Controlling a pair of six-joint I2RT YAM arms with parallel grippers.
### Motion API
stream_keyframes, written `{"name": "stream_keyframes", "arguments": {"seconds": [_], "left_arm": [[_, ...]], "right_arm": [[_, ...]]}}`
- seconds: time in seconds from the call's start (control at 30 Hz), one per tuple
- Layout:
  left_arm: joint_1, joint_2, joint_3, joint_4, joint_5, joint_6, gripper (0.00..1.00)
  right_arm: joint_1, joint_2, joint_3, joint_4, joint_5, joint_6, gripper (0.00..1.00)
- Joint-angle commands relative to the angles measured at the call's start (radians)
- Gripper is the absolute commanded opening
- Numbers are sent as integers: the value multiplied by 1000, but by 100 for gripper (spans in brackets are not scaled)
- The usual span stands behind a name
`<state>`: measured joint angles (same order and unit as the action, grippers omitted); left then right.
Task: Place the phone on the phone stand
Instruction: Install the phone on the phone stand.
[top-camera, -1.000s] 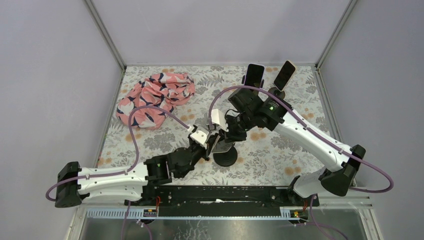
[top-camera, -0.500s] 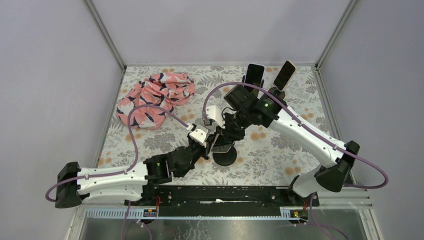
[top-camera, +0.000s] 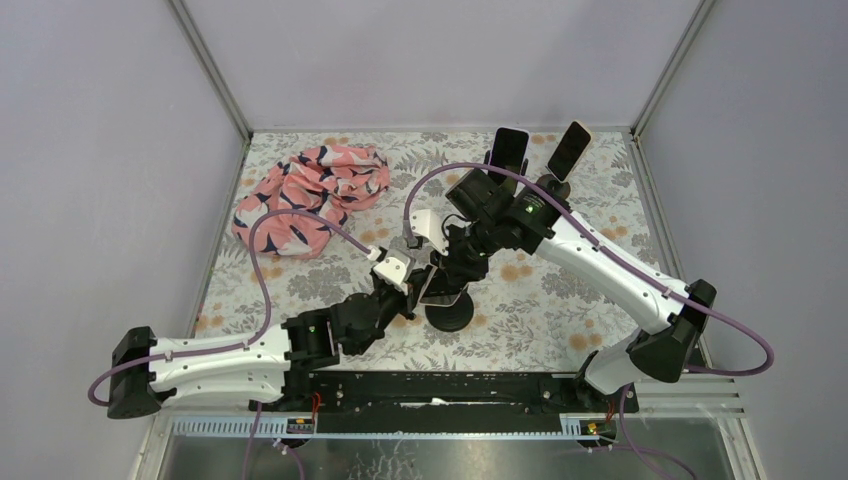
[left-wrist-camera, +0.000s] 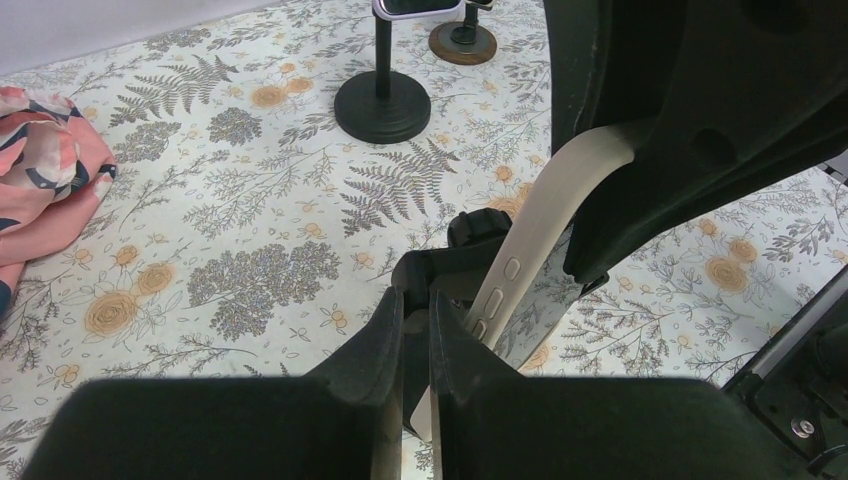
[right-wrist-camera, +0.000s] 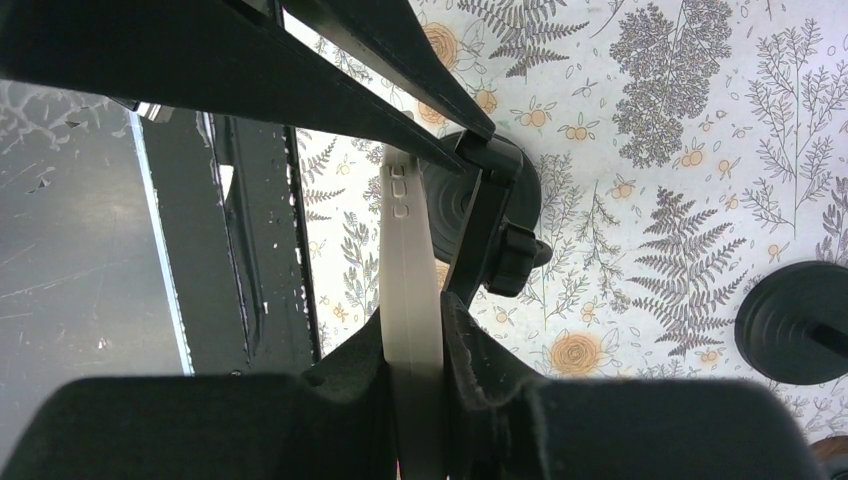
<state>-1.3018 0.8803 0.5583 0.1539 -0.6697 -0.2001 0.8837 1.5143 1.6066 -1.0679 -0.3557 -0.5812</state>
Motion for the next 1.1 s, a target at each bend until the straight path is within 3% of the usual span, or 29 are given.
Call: {"name": "stream_keyframes", "arguments": {"seconds": [0.0,0.6,1.07], "left_arm": [[-13,-40,36,47,-28,-19,0],[-11,-18,62,47,-24,44,0],[29,-68,37,33,66,-27,0]], "right_arm": [[-106,87,-49,-95,506,23,0],[-154,88,-63,-112,513,17,0],[-177,101,-63,-123,498,17,0]]}}
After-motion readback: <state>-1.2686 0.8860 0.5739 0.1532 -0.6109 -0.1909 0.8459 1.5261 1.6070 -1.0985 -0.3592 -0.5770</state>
